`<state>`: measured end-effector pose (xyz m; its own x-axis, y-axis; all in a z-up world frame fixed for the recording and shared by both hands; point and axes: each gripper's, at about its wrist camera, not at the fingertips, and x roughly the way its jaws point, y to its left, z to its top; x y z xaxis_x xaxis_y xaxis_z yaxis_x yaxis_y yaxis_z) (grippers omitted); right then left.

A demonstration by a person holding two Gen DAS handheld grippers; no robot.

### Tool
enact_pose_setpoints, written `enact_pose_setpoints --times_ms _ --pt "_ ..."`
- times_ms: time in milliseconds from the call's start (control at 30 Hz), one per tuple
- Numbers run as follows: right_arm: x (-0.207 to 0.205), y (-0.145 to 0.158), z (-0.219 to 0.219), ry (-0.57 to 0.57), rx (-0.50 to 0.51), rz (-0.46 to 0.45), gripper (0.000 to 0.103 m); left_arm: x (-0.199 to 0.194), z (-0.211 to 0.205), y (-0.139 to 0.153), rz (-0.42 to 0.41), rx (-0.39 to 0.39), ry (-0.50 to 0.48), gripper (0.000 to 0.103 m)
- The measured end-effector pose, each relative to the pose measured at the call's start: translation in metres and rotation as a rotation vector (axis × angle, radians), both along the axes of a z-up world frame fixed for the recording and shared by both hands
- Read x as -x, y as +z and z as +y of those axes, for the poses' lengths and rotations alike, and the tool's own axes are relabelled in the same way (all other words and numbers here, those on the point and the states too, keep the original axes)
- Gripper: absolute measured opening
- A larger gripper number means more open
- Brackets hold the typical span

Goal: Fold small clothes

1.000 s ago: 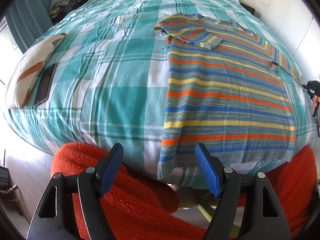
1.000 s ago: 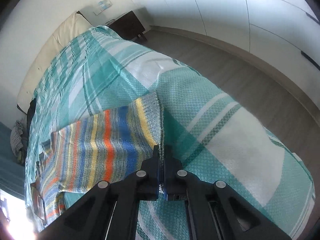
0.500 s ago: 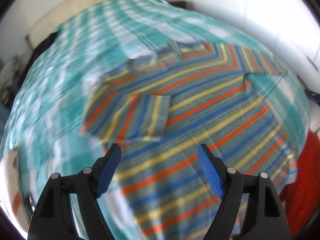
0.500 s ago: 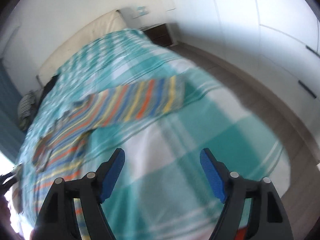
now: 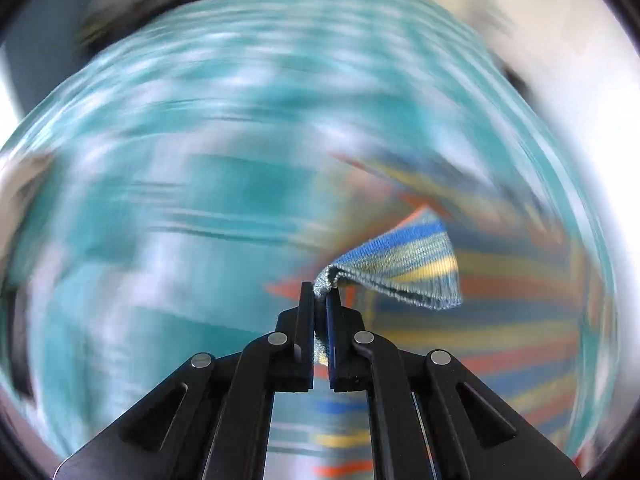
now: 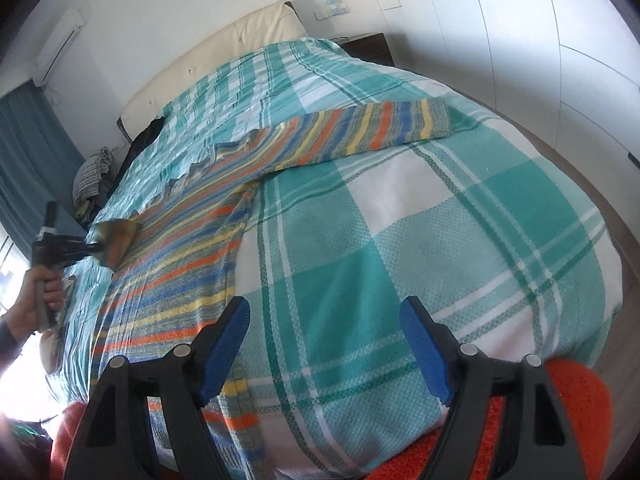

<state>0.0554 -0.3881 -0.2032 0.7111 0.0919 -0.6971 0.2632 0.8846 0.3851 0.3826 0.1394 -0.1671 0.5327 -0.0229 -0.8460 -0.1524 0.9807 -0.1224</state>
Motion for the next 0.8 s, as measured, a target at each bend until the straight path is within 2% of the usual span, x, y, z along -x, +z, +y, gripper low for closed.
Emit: enact_pose_setpoints --times_ms 67,167,233,333,433,667,733,800 --pt "-0.005 -0.005 0.002 0.012 -0.007 0.013 0.077 -0.003 0.065 0.004 0.004 -0.036 0.188 0.002" --pt "-0.011 -0.009 0.010 0.040 0.005 0.029 0.077 -0.001 0.121 -0.010 0.070 -0.115 0.318 0.002" --pt "-0.014 -0.009 0.017 0.058 0.023 0.036 0.077 0.003 0.133 -0.025 0.105 -0.122 0.344 0.002" --pt "-0.018 -0.012 0.021 0.074 0.040 0.054 0.077 0.009 0.129 -0.042 0.135 -0.114 0.365 0.002" --pt "-0.020 -0.016 0.022 0.072 0.050 0.081 0.077 0.008 0.123 -0.061 0.171 -0.158 0.357 0.001" --pt "-0.022 -0.022 0.021 0.058 0.066 0.119 0.077 0.014 0.122 -0.077 0.204 -0.194 0.341 0.001" --pt "-0.023 -0.023 0.021 0.055 0.071 0.126 0.077 0.011 0.123 -0.079 0.213 -0.189 0.324 0.004" --pt "-0.025 -0.024 0.019 0.054 0.068 0.134 0.077 0.017 0.135 -0.072 0.187 -0.117 0.340 0.015"
